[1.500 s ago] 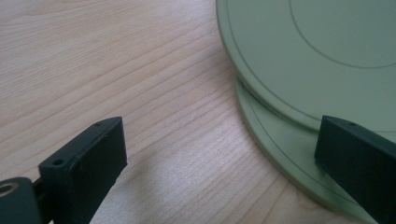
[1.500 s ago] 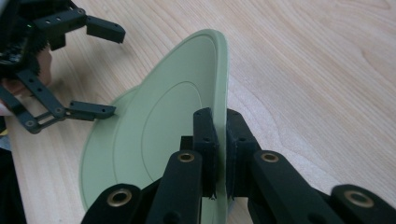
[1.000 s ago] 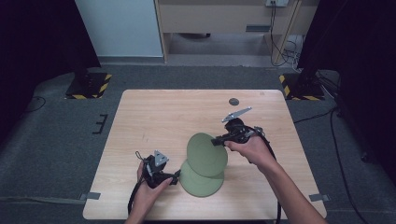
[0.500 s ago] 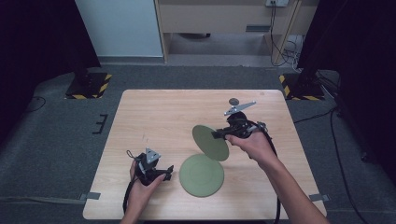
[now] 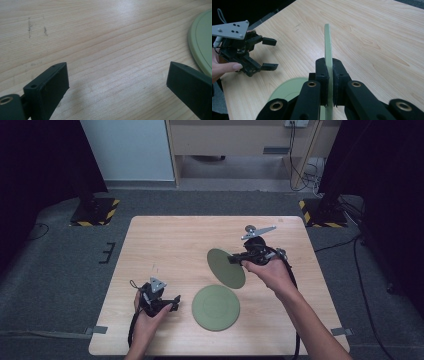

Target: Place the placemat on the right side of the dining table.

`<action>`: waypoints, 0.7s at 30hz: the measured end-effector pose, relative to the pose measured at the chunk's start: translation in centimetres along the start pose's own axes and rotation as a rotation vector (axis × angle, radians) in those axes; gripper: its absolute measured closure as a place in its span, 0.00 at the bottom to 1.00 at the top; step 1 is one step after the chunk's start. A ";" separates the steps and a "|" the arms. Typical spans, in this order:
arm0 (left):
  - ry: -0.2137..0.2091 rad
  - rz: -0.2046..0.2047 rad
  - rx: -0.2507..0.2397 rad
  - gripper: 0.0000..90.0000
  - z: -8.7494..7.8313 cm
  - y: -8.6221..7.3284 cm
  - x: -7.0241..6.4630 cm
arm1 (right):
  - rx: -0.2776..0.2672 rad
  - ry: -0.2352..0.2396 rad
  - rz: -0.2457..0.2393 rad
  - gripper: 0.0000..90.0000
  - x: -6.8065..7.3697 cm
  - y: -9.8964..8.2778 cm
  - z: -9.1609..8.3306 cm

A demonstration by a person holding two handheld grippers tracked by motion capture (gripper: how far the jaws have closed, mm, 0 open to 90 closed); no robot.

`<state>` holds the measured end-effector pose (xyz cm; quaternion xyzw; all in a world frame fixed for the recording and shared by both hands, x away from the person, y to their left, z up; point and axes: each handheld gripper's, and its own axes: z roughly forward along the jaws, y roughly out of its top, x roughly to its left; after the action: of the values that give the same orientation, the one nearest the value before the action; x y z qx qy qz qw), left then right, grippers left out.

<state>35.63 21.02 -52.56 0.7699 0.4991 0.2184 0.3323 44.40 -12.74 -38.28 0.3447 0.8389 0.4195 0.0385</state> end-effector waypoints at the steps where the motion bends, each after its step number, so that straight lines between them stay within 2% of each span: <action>1: 0.000 0.001 0.002 0.04 0.0 0.0 0.0 | 0.001 0.002 0.002 0.95 0.0 0.0 0.0; 21: 0.024 -0.026 0.020 0.04 0.2 -0.2 0.7 | -0.015 -0.040 0.008 0.95 0.2 1.2 0.3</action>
<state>35.93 21.68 -52.80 0.7640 0.5151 0.2185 0.3212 44.97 -11.98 -37.56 0.3558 0.8336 0.4189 0.0562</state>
